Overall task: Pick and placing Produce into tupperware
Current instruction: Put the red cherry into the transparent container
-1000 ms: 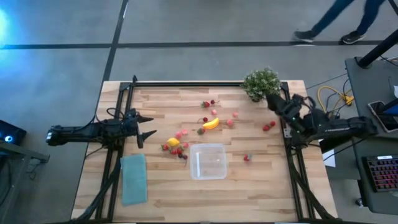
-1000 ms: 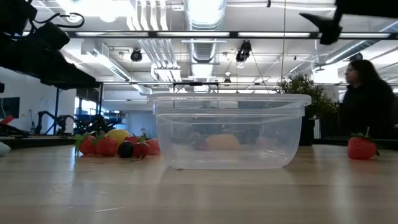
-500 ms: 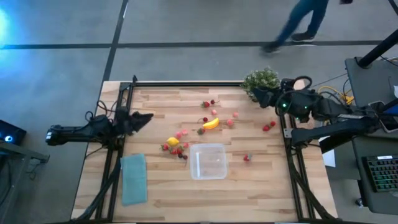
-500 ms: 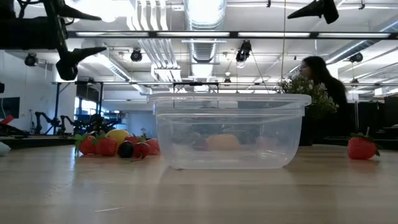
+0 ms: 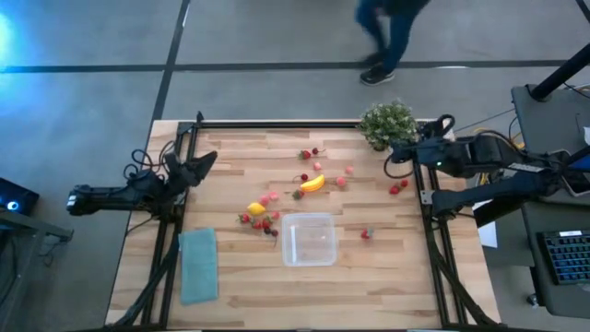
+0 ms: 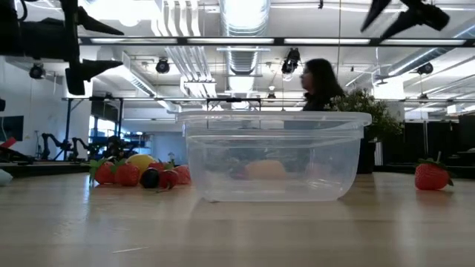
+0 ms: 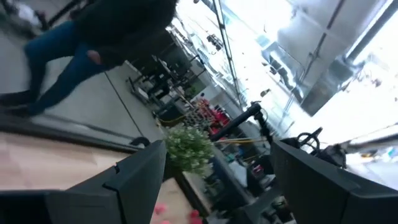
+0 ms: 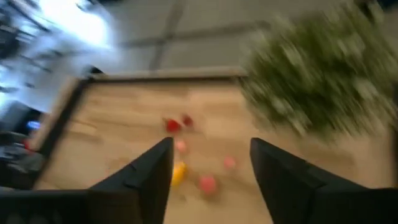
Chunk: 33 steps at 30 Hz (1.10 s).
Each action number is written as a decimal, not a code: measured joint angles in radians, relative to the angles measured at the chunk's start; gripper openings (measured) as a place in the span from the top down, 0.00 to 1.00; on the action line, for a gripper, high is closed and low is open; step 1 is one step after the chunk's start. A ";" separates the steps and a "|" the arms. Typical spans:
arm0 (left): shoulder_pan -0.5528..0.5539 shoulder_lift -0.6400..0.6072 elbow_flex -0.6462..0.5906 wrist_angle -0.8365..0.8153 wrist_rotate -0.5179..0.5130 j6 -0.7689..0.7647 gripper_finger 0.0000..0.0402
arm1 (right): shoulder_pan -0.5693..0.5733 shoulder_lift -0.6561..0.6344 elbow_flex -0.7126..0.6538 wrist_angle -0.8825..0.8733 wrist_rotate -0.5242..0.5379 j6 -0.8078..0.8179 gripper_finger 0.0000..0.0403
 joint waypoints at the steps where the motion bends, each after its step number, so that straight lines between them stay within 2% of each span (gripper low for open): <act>1: 0.000 0.005 0.003 0.007 0.000 0.005 0.31 | -0.001 0.006 -0.002 -0.053 -0.026 0.068 0.54; 4: 0.000 0.021 0.010 0.030 0.000 0.007 0.31 | -0.002 0.024 -0.017 -0.201 -0.145 0.255 0.58; 8: 0.000 0.042 0.020 0.031 0.000 0.014 0.31 | -0.001 0.057 -0.050 -0.330 -0.255 0.386 0.59; 14: 0.000 0.064 0.020 0.063 0.020 0.010 0.31 | -0.002 0.079 -0.158 -0.357 -0.404 0.498 0.55; 21: 0.000 0.067 0.019 0.095 0.080 -0.004 0.31 | -0.002 0.060 -0.320 -0.331 -0.395 0.725 0.54; 26: 0.000 0.069 0.015 0.109 0.140 -0.100 0.31 | -0.002 0.030 -0.431 -0.220 -0.390 0.841 0.56; 30: 0.000 0.083 0.013 0.109 0.171 -0.101 0.31 | -0.031 0.063 -0.414 -0.221 -0.337 0.895 0.56; 33: 0.000 0.094 0.012 0.108 0.178 -0.101 0.31 | -0.062 0.069 -0.413 -0.154 -0.341 0.884 0.57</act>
